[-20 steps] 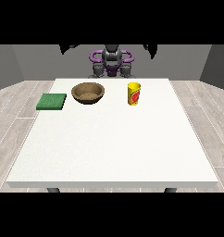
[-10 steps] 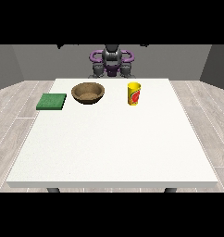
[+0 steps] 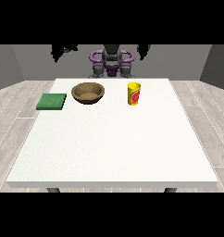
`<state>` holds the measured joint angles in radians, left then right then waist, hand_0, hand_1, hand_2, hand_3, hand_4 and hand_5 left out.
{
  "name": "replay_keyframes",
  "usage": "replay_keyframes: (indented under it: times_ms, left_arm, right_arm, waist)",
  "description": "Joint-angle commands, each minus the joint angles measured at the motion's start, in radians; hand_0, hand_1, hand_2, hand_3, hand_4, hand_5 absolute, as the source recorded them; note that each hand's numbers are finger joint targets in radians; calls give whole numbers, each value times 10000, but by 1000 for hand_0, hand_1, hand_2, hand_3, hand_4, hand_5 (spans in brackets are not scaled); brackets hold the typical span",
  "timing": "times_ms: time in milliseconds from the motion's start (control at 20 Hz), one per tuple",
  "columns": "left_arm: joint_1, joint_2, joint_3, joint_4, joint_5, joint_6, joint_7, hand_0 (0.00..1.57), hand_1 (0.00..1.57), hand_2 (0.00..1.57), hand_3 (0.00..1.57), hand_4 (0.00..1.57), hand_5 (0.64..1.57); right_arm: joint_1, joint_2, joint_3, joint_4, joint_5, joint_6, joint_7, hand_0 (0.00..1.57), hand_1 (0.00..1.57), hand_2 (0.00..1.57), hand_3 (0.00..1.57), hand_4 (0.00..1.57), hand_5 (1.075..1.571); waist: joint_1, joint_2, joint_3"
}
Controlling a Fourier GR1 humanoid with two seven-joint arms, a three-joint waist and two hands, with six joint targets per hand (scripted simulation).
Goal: Pick the cup and pour the ball into the bowl, then pick the bowl and place it on the pad
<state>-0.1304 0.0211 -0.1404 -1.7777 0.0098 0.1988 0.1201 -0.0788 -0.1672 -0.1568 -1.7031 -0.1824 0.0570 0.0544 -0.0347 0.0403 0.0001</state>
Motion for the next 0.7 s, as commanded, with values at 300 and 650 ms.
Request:
replay_keyframes:
  times_ms: [300,650]
  left_arm:
    - [-1554,459,1518,2954,20,-448,-2702,0,0,0,0,0,1465]
    - [-1515,462,2248,5866,218,-851,-5572,0,0,0,0,0,1486]
  right_arm:
    - [-1093,-266,-496,1465,-94,500,-1500,0,0,0,0,189,1571]
    - [-1725,-783,-729,1080,-373,548,-517,0,0,0,0,188,1571]
  waist:
    - [-245,1471,-2]
    - [-437,1518,-7]
